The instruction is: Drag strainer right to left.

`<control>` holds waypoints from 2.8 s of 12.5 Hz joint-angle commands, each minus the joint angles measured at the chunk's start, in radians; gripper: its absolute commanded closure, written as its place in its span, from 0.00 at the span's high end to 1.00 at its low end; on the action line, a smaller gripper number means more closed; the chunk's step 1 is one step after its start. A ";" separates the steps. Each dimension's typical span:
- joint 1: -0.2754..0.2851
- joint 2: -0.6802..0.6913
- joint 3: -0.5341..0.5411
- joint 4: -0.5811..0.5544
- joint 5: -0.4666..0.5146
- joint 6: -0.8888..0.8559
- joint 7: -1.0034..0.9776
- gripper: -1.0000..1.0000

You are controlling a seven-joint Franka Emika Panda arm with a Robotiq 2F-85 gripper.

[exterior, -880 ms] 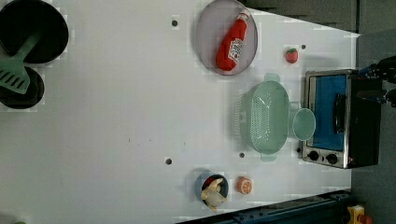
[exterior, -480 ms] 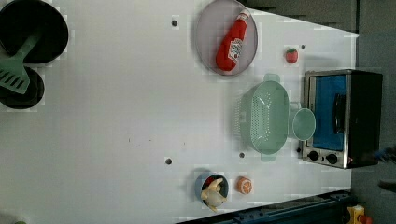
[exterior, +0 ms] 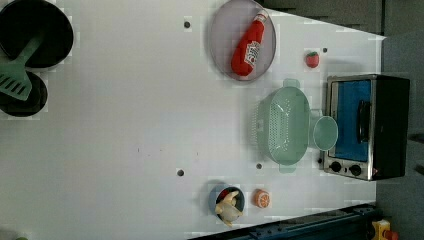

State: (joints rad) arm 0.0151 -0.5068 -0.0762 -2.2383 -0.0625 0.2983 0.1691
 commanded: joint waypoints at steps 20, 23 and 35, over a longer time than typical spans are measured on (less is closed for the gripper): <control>0.016 0.859 0.076 -0.216 0.018 0.940 0.612 1.00; 0.023 0.860 0.119 -0.216 0.019 0.940 0.718 1.00; 0.139 0.889 0.253 -0.177 0.046 0.935 0.960 1.00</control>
State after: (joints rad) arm 0.1515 0.3948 0.1583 -2.4316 -0.0250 1.2246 1.0371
